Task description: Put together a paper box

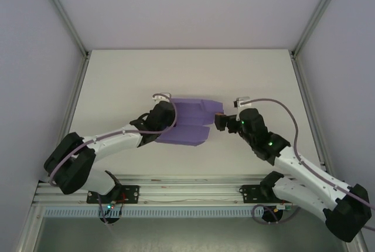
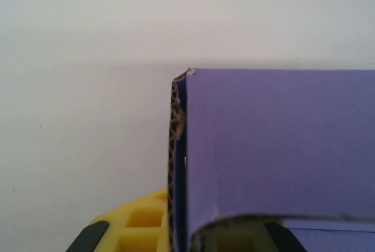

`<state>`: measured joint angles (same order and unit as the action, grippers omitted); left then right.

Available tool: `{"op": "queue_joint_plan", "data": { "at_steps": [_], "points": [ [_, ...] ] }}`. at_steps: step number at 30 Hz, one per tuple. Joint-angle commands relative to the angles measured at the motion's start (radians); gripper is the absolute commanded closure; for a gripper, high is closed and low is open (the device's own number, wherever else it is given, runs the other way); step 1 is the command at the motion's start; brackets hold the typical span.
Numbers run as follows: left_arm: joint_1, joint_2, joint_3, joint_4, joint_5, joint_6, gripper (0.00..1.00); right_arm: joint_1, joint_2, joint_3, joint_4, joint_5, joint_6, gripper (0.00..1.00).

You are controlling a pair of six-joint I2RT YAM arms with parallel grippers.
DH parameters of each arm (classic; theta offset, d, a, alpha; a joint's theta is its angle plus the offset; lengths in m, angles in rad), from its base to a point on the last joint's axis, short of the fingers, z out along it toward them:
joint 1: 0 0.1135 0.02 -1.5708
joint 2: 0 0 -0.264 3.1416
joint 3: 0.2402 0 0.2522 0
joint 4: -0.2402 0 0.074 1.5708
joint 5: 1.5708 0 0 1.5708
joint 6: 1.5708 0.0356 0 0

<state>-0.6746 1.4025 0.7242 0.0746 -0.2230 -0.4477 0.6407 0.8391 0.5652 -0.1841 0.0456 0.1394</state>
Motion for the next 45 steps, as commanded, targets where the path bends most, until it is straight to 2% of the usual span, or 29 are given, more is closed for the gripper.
{"op": "queue_joint_plan", "data": {
  "at_steps": [1,8,16,24,27,31,35,39,43,45],
  "points": [
    [-0.011,-0.043,-0.021,0.003,-0.040,-0.003,1.00,-0.001,-0.001,-0.027,-0.076,0.014,0.086,0.00],
    [-0.011,-0.092,-0.028,0.010,-0.030,0.003,1.00,-0.006,0.110,0.020,-0.053,0.023,0.107,0.00],
    [-0.010,-0.090,-0.047,0.031,0.014,-0.001,1.00,-0.007,0.212,0.037,0.188,-0.075,0.055,0.00],
    [-0.011,-0.063,-0.040,0.051,0.060,-0.039,1.00,0.006,0.371,0.078,0.320,-0.204,0.034,0.00],
    [-0.011,-0.057,-0.035,0.054,0.076,-0.053,1.00,0.028,0.460,0.108,0.357,-0.191,0.044,0.00],
    [-0.011,-0.050,-0.031,0.043,0.061,-0.064,1.00,0.078,0.513,0.126,0.389,-0.051,0.026,0.00],
    [-0.012,-0.058,-0.033,0.007,0.011,-0.071,1.00,0.079,0.450,0.101,0.363,0.008,0.035,0.00],
    [-0.010,-0.078,-0.046,-0.006,-0.033,-0.061,1.00,0.080,0.296,0.027,0.286,0.040,0.040,0.00],
    [-0.009,-0.086,-0.057,-0.006,-0.053,-0.034,1.00,0.077,0.079,-0.051,0.190,-0.001,0.030,0.00],
    [-0.009,-0.092,-0.062,0.005,-0.030,-0.009,1.00,0.058,-0.020,-0.053,0.117,-0.067,0.047,0.00]
  ]
}}
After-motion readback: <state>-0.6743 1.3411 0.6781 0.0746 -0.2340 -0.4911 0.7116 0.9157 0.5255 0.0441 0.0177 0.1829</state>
